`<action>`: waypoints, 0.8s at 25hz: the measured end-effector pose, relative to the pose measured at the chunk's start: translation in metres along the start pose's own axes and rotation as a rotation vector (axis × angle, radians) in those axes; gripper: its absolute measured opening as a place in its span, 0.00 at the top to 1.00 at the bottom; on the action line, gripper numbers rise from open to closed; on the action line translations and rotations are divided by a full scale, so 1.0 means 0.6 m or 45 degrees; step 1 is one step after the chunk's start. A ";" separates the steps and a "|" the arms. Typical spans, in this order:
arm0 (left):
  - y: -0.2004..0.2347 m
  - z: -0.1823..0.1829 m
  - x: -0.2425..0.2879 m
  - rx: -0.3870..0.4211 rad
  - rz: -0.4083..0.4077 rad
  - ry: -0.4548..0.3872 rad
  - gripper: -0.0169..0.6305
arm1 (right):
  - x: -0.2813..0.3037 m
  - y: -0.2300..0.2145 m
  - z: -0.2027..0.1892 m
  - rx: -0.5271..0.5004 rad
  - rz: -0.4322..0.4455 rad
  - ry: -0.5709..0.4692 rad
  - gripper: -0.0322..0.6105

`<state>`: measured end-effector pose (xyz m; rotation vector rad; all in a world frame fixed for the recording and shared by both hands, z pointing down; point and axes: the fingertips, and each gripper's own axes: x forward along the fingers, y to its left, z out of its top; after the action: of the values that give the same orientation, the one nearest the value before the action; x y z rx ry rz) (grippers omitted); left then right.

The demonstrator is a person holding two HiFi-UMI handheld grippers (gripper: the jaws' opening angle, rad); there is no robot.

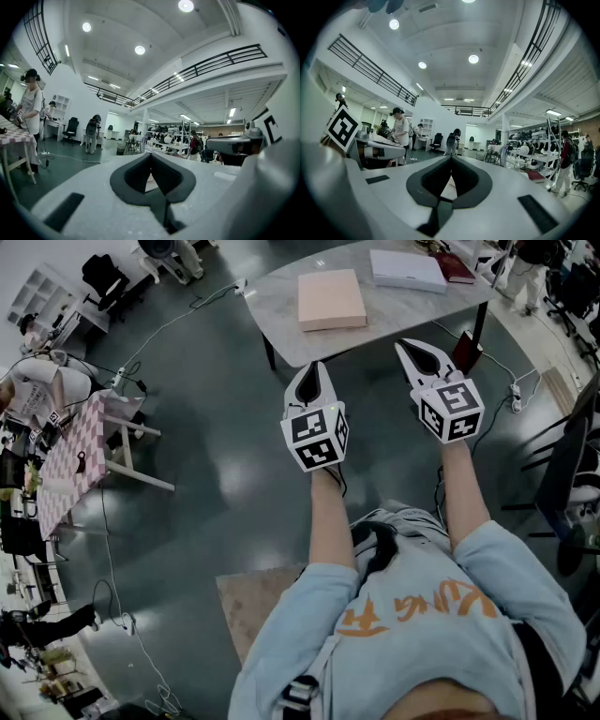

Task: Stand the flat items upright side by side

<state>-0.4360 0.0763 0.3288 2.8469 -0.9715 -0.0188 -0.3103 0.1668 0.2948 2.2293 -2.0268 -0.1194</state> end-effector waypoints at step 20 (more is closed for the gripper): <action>0.010 -0.033 0.016 -0.023 -0.039 0.068 0.95 | 0.003 -0.042 -0.042 0.076 -0.096 0.127 0.95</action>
<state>-0.4311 0.0680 0.3498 2.8299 -0.9130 0.0446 -0.2818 0.1686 0.3164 2.2989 -1.9207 0.0452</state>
